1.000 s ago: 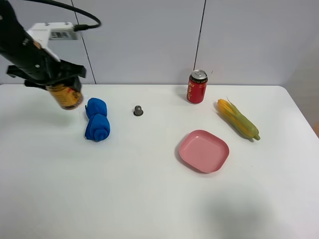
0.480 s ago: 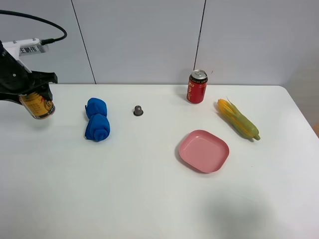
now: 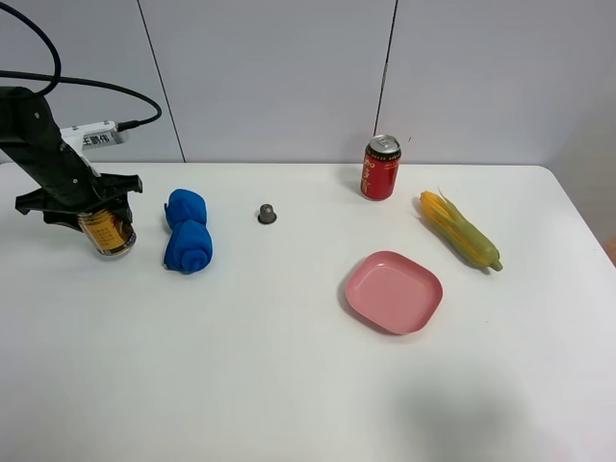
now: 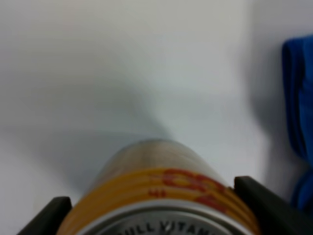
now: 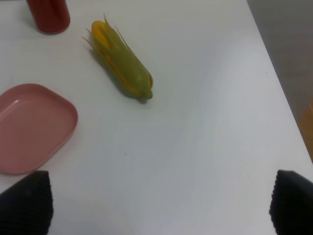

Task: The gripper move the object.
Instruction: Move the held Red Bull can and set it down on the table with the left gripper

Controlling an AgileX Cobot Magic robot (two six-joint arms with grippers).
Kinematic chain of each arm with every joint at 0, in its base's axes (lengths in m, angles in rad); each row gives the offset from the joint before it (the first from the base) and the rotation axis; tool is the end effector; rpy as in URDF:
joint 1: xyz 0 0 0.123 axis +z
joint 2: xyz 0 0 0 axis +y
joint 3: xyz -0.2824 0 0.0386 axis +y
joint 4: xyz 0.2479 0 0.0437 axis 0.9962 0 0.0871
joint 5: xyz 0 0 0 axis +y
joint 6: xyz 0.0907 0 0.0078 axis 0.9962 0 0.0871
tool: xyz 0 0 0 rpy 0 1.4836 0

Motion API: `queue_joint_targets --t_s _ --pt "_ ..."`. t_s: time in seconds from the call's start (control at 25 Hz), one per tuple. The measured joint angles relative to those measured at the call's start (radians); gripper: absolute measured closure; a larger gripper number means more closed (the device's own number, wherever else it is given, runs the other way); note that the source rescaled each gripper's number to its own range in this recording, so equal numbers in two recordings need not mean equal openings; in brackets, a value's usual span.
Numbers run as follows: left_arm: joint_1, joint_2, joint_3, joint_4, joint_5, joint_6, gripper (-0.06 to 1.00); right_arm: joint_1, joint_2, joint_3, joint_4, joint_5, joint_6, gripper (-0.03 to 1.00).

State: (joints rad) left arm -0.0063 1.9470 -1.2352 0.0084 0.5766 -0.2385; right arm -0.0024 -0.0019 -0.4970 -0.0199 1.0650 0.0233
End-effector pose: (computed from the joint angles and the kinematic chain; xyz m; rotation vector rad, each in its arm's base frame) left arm 0.3887 -0.0020 0.1577 -0.3128 2.7558 -0.0552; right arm -0.0050 -0.0016 0.2760 0.0273 2.0494 -0.0108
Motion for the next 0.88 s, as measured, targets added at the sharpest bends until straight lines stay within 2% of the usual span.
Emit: queue_joint_targets --t_s 0.44,0.68,0.72,0.76,0.84,0.88 --pt "-0.001 0.040 0.113 0.002 -0.255 0.033 0.89 0.000 0.000 0.000 0.000 0.000 0.000 -0.03" --pt "-0.005 0.038 0.126 0.003 -0.269 0.090 0.89 0.000 0.000 0.000 0.000 0.000 0.000 -0.03" --pt "-0.007 0.035 0.126 0.003 -0.267 0.094 0.86 0.000 0.000 0.000 0.000 0.000 0.000 -0.03" --pt "-0.008 0.030 0.126 0.002 -0.259 0.094 0.73 0.000 0.000 0.000 0.000 0.000 0.000 -0.03" --pt "-0.012 0.017 0.133 0.002 -0.242 0.091 0.28 0.000 0.000 0.000 0.000 0.000 0.000 -0.03" --pt "-0.014 0.001 0.136 0.002 -0.240 0.088 0.15 0.000 0.000 0.000 0.000 0.000 0.000 -0.03"
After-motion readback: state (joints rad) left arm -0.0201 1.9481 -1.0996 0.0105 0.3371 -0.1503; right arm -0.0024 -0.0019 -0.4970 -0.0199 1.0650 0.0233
